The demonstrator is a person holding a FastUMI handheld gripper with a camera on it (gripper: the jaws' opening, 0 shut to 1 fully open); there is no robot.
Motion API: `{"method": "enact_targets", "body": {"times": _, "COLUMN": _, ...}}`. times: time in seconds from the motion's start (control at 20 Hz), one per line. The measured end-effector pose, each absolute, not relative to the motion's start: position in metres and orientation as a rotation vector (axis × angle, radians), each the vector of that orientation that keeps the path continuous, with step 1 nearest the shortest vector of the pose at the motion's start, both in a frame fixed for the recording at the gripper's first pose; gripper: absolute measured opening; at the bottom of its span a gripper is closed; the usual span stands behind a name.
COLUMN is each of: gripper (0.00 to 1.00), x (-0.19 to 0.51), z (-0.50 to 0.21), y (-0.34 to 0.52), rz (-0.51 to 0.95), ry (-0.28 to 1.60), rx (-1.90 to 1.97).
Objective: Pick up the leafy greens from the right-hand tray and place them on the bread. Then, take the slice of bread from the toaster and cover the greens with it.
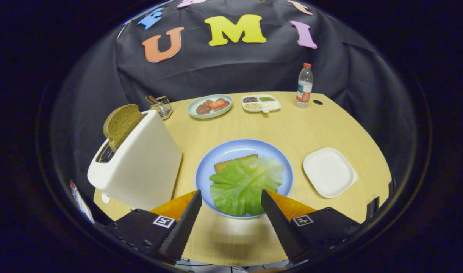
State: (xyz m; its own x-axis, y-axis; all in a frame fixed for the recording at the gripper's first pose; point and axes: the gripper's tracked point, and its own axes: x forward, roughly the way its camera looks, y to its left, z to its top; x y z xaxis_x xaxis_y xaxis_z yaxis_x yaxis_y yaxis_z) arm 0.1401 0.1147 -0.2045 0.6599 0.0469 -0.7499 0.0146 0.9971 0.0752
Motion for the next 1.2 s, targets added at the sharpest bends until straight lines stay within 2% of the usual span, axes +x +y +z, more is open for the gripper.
{"method": "enact_targets", "body": {"times": 0.55, "gripper": 0.96, "x": 0.15, "z": -0.081, "y": 0.214, "rz": 0.182, "ry": 0.702, "rx": 0.127}}
{"method": "enact_targets", "body": {"times": 1.05, "gripper": 0.96, "x": 0.216, "z": -0.114, "y": 0.288, "rz": 0.224, "ry": 0.771, "rx": 0.182}}
{"method": "enact_targets", "body": {"times": 1.1, "gripper": 0.94, "x": 0.22, "z": -0.12, "y": 0.295, "rz": 0.236, "ry": 0.784, "rx": 0.188}}
{"method": "enact_targets", "body": {"times": 1.15, "gripper": 0.83, "x": 0.224, "z": -0.126, "y": 0.3, "rz": 0.238, "ry": 0.796, "rx": 0.184}}
{"method": "enact_targets", "body": {"times": 1.2, "gripper": 0.79, "x": 0.226, "z": -0.131, "y": 0.304, "rz": 0.243, "ry": 0.804, "rx": 0.182}}
